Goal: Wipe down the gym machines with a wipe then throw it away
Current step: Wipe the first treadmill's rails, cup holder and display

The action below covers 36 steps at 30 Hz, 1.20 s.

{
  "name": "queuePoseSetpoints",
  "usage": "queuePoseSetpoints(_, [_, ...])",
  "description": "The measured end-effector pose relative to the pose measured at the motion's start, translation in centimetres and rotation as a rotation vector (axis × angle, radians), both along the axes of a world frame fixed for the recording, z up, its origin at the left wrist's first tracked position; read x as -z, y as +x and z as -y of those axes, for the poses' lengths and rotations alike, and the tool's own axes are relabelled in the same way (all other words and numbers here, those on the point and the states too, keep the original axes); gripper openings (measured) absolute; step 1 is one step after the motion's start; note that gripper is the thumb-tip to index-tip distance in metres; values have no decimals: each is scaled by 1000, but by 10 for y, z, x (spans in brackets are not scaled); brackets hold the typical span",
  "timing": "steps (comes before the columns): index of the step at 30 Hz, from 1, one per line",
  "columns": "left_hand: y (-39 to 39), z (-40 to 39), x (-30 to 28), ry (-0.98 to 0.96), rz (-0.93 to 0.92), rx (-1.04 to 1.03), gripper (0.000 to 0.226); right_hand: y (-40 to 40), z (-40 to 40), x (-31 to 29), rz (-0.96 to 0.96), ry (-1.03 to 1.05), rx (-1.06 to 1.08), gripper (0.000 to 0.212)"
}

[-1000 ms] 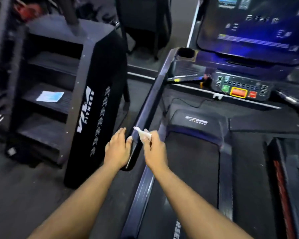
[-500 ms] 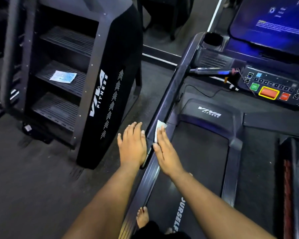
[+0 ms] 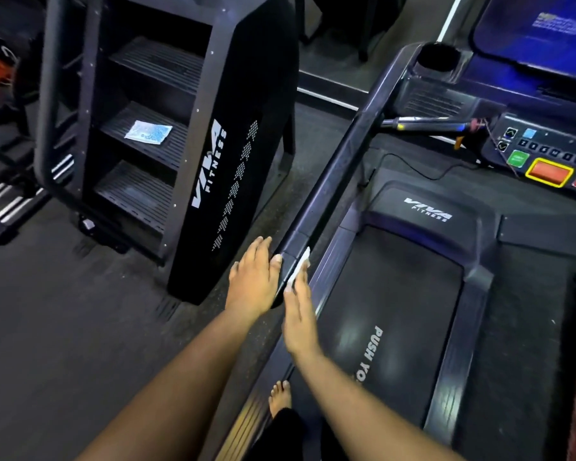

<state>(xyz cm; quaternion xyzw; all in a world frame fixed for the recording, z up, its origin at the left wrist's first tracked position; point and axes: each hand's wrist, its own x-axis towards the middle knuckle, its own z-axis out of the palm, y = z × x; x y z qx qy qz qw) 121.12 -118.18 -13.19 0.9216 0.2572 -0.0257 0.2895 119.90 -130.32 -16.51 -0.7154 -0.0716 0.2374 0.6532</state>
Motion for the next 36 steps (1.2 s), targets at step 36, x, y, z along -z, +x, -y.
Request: queuePoseSetpoints(36, [-1,0,-12,-17,-203,121,58,86,14,-5,561,-478,-281,60])
